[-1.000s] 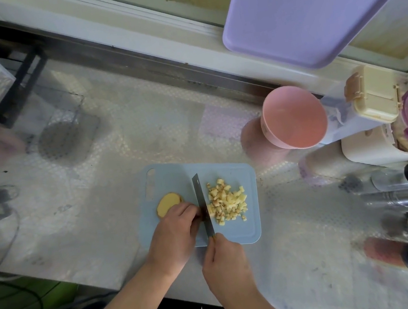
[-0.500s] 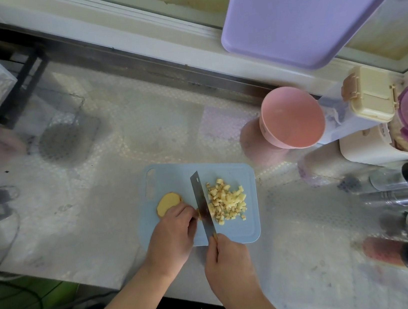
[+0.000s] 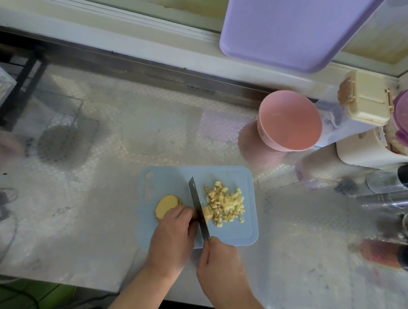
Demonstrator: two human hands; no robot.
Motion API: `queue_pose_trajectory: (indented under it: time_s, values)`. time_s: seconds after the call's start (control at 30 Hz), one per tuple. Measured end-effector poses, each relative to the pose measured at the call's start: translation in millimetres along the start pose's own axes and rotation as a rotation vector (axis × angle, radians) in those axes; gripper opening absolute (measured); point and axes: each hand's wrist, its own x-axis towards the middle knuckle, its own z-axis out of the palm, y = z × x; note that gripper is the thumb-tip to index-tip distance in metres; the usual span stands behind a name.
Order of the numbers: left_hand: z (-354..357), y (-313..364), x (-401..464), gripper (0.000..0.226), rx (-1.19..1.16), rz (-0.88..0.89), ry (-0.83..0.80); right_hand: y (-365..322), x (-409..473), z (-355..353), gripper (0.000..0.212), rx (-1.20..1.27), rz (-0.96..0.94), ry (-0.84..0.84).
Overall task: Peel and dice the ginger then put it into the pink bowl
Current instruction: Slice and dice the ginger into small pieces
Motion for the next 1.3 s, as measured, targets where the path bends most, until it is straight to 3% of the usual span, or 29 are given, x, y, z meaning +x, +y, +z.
queue_pose_trajectory:
  time_s: [0.27, 0.47, 0.53, 0.6, 0.7, 0.8, 0.87, 0.93, 1.07, 1.13, 1.23, 1.3]
  values:
    - [10, 16, 11, 0.013, -0.03, -0.022, 0.018, 15, 0, -20, 0.039, 0.004, -0.058, 0.093]
    - [-21, 31, 11, 0.014, -0.282, -0.325, 0.145, 27, 4, -43, 0.03, -0.191, -0.214, 0.269]
    - [-49, 41, 10, 0.014, -0.239, -0.284, 0.214, 30, 5, -47, 0.022, -0.275, -0.242, 0.259]
    - [-75, 55, 16, 0.011, -0.164, -0.128, 0.215, 33, 4, -50, 0.018, -0.32, -0.264, 0.238]
    - [-89, 73, 36, 0.011, -0.083, 0.066, -0.068, 34, 4, -55, 0.013, -0.359, -0.303, 0.216]
    - [-71, 78, 58, 0.009, 0.134, 0.082, -0.45, 34, 3, -62, 0.01, -0.391, -0.37, 0.186]
    - [-55, 76, 68, 0.014, 0.212, 0.057, -0.578, 35, 2, -66, 0.012, -0.418, -0.417, 0.169]
    - [-46, 76, 76, 0.017, 0.225, 0.048, -0.581, 37, 1, -69, 0.018, -0.441, -0.443, 0.156]
    - [-50, 76, 77, 0.012, 0.098, -0.008, -0.367, 40, -1, -74, 0.027, -0.428, -0.449, 0.141]
    - [-54, 74, 74, 0.008, 0.0, -0.017, -0.429, 39, 0, -79, 0.027, -0.387, -0.435, 0.108]
    - [-51, 72, 73, 0.006, 0.044, 0.012, -0.638, 37, 3, -85, 0.019, -0.365, -0.457, 0.091]
    - [-44, 71, 74, 0.01, 0.085, 0.03, -0.616, 38, 3, -87, 0.017, -0.373, -0.488, 0.106]
